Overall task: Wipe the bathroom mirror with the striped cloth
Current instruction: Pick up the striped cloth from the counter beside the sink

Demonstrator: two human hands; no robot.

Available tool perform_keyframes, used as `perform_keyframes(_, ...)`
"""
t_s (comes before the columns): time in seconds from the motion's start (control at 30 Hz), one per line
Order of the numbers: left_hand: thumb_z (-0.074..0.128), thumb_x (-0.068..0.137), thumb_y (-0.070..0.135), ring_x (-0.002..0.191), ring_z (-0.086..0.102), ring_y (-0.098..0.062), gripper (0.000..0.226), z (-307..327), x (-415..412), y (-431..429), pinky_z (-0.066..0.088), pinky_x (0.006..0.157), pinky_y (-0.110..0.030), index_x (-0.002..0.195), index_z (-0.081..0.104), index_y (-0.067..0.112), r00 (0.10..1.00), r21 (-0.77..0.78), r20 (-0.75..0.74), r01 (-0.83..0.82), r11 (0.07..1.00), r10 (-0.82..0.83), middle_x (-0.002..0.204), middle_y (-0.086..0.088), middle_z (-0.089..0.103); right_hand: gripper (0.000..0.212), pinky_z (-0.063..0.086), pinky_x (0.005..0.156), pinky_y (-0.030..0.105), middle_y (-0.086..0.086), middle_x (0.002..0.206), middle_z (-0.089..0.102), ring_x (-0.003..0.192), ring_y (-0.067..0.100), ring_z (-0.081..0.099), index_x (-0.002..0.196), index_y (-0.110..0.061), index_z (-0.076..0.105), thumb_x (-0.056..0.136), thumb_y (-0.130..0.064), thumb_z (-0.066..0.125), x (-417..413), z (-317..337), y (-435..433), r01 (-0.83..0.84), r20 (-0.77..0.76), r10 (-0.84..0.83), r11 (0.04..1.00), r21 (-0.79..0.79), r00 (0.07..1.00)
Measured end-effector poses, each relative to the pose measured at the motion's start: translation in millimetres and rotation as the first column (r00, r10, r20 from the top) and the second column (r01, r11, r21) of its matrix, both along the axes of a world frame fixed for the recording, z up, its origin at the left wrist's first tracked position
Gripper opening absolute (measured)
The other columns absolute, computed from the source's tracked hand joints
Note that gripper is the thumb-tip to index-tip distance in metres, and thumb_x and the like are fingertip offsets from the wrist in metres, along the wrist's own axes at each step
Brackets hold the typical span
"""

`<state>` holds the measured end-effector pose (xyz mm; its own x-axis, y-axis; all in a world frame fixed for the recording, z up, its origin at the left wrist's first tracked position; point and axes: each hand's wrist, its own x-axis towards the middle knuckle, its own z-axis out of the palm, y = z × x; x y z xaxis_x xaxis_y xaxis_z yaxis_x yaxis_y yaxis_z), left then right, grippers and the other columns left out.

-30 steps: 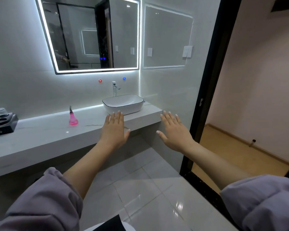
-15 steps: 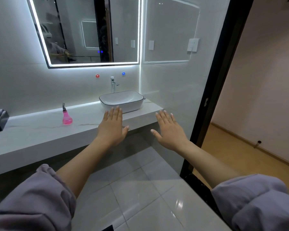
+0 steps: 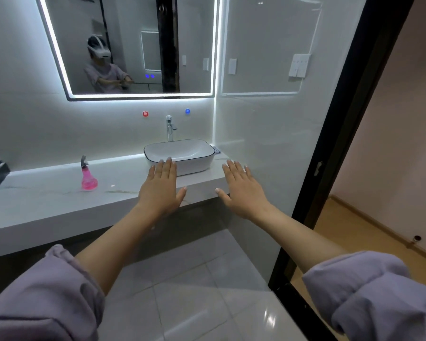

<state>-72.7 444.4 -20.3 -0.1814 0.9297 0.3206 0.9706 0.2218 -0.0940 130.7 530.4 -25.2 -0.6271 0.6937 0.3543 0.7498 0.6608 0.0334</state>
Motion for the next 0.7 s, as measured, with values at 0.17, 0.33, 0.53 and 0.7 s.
perform_keyframes(0.17,0.025,0.097,0.05,0.146,-0.003,-0.026,0.074,4.9,25.8,71.2,-0.005,0.116,-0.036,0.149,-0.003,0.006,0.999,0.036,0.013,-0.04,0.999,0.04,0.159,-0.012,-0.004,0.071,-0.01,0.116,0.034,0.01,0.161,-0.001,0.148,0.023,-0.004,0.152,-0.008,0.003,0.099,-0.048,0.03,23.0,11.0,82.6,-0.04,0.002,0.039,0.999,0.03,0.999)
perform_keyframes(0.33,0.024,0.097,0.049,0.146,-0.004,-0.026,0.073,7.1,44.5,130.5,-0.006,0.116,-0.037,0.149,-0.003,0.006,0.995,0.03,0.0,-0.095,0.995,0.095,0.159,-0.011,-0.005,0.072,-0.013,0.115,0.032,0.008,0.16,-0.008,0.147,0.021,-0.01,0.152,-0.01,-0.001,0.099,-0.048,0.028,38.4,4.0,144.7,-0.075,-0.004,0.075,0.997,-0.001,0.997)
perform_keyframes(0.53,0.022,0.098,0.047,0.146,-0.007,-0.026,0.073,-2.5,54.6,164.3,-0.007,0.118,-0.037,0.148,-0.008,0.004,0.988,0.015,0.013,-0.156,0.988,0.155,0.158,-0.012,-0.009,0.071,-0.014,0.116,0.036,0.01,0.16,-0.009,0.147,0.024,-0.012,0.152,-0.008,0.0,0.099,-0.048,0.026,48.0,-11.4,192.2,-0.078,0.03,0.078,0.997,0.012,0.997)
perform_keyframes(0.7,0.021,0.097,0.048,0.146,-0.01,-0.026,0.074,-12.3,48.6,176.1,-0.008,0.118,-0.037,0.147,-0.011,0.004,0.985,0.023,0.011,-0.17,0.985,0.17,0.158,-0.012,-0.013,0.071,-0.016,0.114,0.034,0.01,0.16,-0.009,0.147,0.023,-0.012,0.151,-0.008,-0.001,0.099,-0.049,0.025,36.8,-22.7,221.3,-0.105,0.021,0.106,0.994,-0.007,0.994)
